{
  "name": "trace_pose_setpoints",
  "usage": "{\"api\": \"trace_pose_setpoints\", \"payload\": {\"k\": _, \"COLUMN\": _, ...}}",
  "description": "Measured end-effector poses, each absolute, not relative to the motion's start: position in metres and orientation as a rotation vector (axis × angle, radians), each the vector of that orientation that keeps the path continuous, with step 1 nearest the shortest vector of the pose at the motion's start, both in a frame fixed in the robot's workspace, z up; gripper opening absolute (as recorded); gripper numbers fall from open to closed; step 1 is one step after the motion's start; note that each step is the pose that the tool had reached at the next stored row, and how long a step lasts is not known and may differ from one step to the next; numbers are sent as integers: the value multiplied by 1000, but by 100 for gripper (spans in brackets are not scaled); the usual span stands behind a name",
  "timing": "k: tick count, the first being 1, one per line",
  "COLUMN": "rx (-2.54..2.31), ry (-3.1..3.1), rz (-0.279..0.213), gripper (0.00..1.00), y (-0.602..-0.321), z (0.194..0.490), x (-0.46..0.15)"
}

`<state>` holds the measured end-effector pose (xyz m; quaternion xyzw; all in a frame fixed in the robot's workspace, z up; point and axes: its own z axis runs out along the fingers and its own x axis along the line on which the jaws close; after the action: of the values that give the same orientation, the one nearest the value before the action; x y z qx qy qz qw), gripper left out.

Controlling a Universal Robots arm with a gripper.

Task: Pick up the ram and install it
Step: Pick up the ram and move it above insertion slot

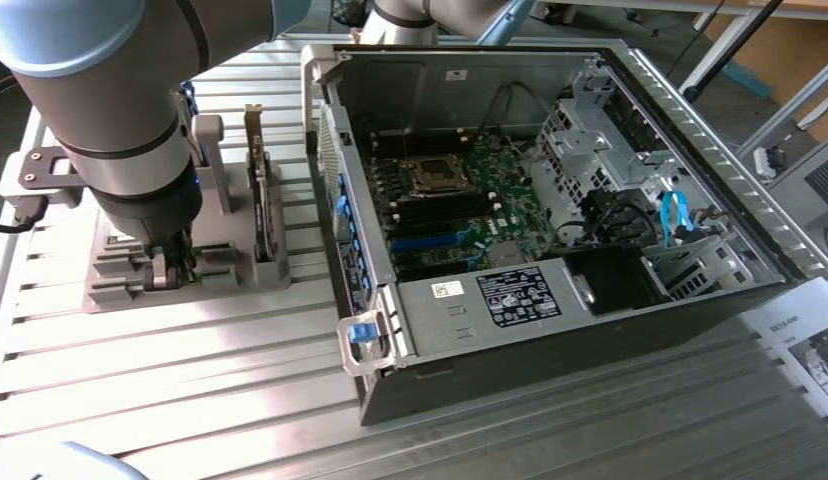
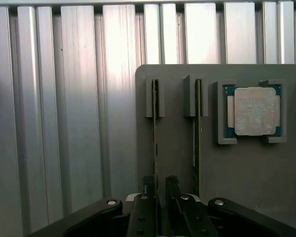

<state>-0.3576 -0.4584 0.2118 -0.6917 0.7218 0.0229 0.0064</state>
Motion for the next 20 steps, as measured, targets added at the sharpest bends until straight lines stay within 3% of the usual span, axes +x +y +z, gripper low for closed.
{"api": "trace_pose_setpoints", "payload": {"k": 13, "rx": -2164, "ry": 2258, "rz": 72, "gripper": 24, "y": -458, "z": 212, "x": -358}}
{"api": "trace_pose_setpoints", "payload": {"k": 15, "rx": -2164, "ry": 2258, "rz": 72, "gripper": 22, "y": -458, "z": 212, "x": -358}}
{"api": "trace_pose_setpoints", "payload": {"k": 16, "rx": -2165, "ry": 2258, "rz": 72, "gripper": 15, "y": -458, "z": 212, "x": -358}}
{"api": "trace_pose_setpoints", "payload": {"k": 18, "rx": -2165, "ry": 2258, "rz": 72, "gripper": 12, "y": -458, "z": 212, "x": -358}}
{"api": "trace_pose_setpoints", "payload": {"k": 20, "rx": -2165, "ry": 2258, "rz": 72, "gripper": 12, "y": -458, "z": 212, "x": -358}}
